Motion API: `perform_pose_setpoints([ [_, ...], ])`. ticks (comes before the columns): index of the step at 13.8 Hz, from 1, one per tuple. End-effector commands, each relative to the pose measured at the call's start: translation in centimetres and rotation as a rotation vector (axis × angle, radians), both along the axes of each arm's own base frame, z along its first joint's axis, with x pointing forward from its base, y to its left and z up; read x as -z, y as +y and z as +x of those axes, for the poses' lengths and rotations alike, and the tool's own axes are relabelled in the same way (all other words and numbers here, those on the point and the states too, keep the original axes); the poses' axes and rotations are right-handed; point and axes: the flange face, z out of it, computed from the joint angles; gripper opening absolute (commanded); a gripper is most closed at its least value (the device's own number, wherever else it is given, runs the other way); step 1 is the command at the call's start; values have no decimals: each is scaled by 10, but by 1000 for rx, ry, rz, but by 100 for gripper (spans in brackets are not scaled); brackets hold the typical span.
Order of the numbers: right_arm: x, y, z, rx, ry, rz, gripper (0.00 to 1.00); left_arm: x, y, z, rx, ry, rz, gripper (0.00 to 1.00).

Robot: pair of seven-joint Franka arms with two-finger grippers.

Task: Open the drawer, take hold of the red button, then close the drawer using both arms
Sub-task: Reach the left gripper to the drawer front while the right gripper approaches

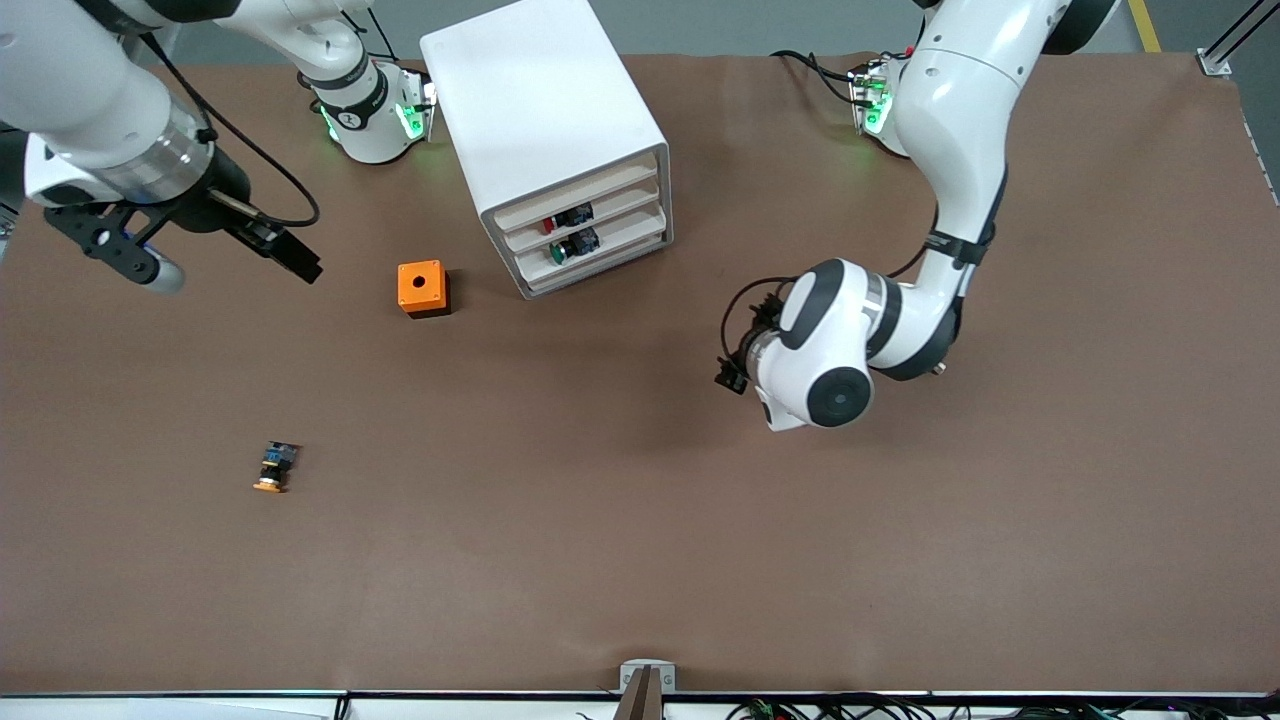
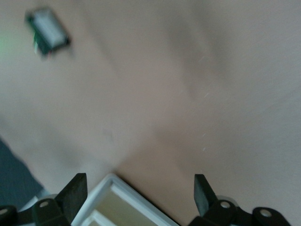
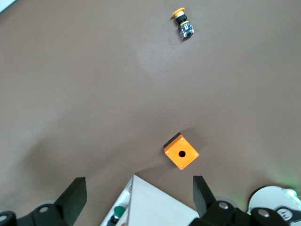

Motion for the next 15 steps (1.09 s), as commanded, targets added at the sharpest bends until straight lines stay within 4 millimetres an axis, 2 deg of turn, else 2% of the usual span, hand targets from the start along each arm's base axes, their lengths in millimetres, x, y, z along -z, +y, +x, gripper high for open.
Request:
perform_pose_setpoints([
  [1, -11, 15, -6, 83, -25, 19, 100, 14, -28, -22, -147, 122, 69, 100],
  [3, -10, 21, -5, 119, -39, 25, 100, 22, -49, -45, -250, 235, 148, 99],
  [6, -6, 24, -1, 139, -32, 42, 100, 35, -60, -65, -358, 439, 214, 98],
  [9, -5, 28, 2, 140, -19, 69, 99, 34, -66, -73, -449, 567, 271, 89],
  [11, 4, 28, 6, 142, -1, 64, 99, 29, -77, -78, -504, 647, 282, 78],
  [13, 11, 33, 9, 137, 9, 65, 98, 34, -88, -86, -545, 718, 304, 71],
  [15, 14, 40, 8, 128, 20, 66, 99, 35, -98, -96, -553, 758, 328, 71],
])
